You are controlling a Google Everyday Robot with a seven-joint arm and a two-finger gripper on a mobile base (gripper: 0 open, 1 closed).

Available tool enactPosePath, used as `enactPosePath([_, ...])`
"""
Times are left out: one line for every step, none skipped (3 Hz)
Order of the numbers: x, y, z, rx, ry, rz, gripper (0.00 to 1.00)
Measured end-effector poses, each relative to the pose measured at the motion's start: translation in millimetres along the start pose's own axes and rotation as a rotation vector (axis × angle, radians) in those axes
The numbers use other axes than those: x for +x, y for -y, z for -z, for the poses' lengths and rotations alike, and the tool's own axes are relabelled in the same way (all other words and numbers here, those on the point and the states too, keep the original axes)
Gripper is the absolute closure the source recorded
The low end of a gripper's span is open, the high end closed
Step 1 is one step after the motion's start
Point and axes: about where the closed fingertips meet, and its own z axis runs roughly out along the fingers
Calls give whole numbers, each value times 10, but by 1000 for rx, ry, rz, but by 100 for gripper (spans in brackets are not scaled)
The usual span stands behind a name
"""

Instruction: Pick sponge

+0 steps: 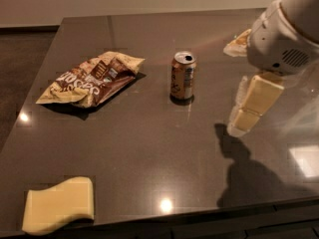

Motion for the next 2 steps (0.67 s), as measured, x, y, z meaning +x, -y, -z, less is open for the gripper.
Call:
enactPosePath([-428, -188, -210, -34, 59, 76, 0])
enactPosePath([-886, -484, -513, -80, 93, 171, 0])
